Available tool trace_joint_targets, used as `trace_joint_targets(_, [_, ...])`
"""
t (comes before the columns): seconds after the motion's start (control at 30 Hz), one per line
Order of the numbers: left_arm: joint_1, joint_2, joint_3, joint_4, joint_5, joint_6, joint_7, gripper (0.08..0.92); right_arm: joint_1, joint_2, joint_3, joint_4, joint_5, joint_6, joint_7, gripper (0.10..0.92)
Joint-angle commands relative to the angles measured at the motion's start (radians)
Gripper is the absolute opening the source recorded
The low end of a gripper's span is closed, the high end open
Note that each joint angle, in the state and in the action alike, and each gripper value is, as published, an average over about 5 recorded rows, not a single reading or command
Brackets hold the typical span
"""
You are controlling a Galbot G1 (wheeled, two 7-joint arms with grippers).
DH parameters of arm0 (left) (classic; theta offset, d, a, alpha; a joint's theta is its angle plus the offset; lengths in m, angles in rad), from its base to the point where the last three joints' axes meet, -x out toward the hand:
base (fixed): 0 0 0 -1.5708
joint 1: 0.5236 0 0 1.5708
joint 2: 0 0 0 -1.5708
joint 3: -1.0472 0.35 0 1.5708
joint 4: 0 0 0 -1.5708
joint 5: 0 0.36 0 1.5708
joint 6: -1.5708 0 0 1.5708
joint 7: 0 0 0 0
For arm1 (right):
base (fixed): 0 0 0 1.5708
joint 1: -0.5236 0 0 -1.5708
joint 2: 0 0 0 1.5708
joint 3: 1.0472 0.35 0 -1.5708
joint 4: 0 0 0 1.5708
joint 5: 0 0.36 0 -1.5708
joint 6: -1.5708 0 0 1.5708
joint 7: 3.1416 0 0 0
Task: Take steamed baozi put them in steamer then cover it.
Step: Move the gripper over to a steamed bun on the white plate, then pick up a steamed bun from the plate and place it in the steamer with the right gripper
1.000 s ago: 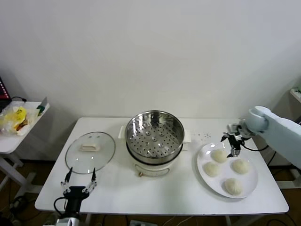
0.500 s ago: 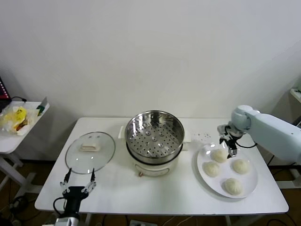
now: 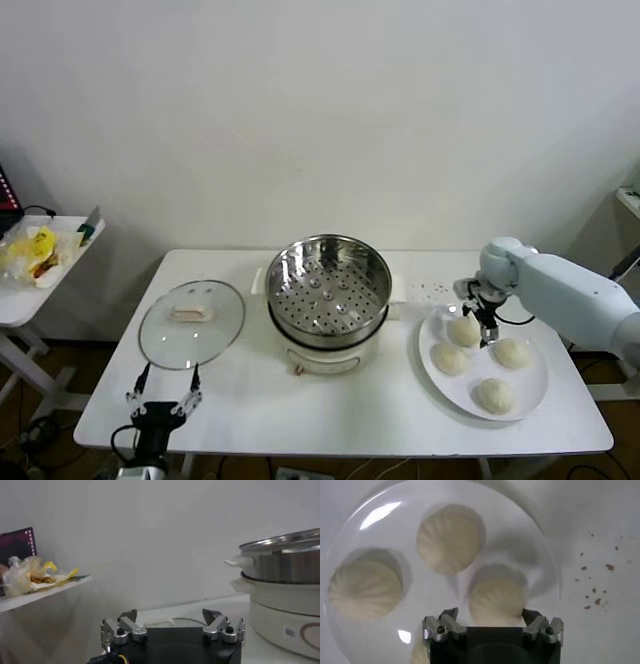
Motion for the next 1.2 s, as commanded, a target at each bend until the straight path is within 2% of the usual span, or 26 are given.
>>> trace_joint_targets(0.03, [0.005, -0.001, 0.002, 0.007, 0.003, -0.007, 0.0, 0.823, -0.02, 0.02, 0.024, -0.03, -0.024, 0.009, -0.001, 0.823])
trace_joint_targets(0.43, [0.013, 0.001, 0.0, 0.024, 0.003, -0.021, -0.004, 0.823, -0.02, 0.028, 0.036, -0.041, -0.023, 0.022, -0.008, 0.822])
trace_joint_targets(0.7, [0.021, 0.002, -0.005, 0.024, 0.002, -0.027, -0.005, 0.823, -0.016, 0.025, 0.039, -0.038, -0.019, 0.026, -0.019, 0.696])
trace_joint_targets(0.9, [0.028, 0.002, -0.008, 0.023, 0.0, -0.032, -0.007, 0.823, 0.013, 0.012, 0.034, -0.013, -0.006, 0.041, -0.02, 0.649])
trace_joint_targets(1.2, [0.039, 0.002, -0.008, 0.018, -0.001, -0.036, -0.008, 0.823, 0.403, 0.043, -0.192, 0.097, 0.057, 0.261, -0.075, 0.641])
